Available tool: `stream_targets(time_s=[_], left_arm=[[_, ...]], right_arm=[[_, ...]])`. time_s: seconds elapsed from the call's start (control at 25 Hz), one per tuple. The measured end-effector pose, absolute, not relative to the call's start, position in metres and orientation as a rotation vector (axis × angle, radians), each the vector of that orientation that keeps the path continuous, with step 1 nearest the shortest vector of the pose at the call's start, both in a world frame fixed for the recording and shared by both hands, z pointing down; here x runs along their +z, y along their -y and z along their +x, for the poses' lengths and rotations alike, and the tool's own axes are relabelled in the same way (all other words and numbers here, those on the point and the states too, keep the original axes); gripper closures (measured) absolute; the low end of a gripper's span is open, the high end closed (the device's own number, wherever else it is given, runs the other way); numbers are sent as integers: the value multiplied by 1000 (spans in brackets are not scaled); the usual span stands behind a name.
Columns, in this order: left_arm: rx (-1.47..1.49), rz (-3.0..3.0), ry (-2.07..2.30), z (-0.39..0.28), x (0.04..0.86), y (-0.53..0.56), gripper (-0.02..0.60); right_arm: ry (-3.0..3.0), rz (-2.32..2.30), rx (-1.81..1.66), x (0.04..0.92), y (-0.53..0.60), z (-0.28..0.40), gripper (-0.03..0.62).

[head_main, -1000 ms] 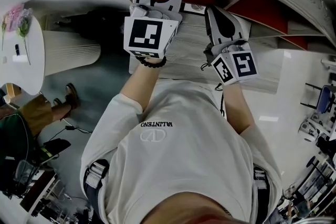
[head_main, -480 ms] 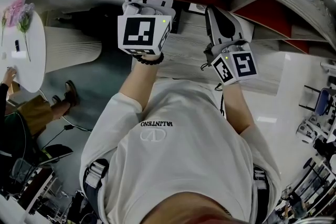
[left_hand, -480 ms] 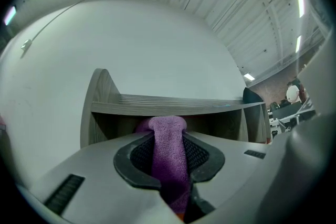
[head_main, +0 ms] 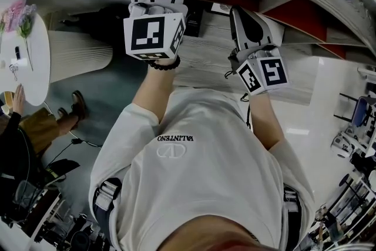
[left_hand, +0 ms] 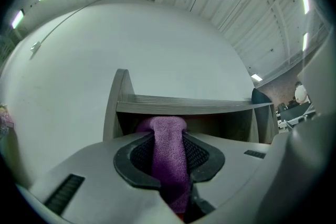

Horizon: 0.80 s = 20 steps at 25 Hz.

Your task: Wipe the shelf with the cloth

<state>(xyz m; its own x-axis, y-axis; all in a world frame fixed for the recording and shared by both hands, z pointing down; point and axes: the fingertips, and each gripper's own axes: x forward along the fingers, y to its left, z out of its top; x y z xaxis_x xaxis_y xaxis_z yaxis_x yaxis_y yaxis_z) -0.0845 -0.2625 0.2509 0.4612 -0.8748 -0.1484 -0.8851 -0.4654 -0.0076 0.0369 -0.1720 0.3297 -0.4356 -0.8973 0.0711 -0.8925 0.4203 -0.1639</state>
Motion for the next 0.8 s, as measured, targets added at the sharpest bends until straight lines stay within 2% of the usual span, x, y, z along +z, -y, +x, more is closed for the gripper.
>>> stream_targets(time_s=[0.8], left_arm=[[183, -2559, -1620, -106, 252, 265, 492]], right_arm=[[-2637, -1629, -296, 334, 187, 21, 595]])
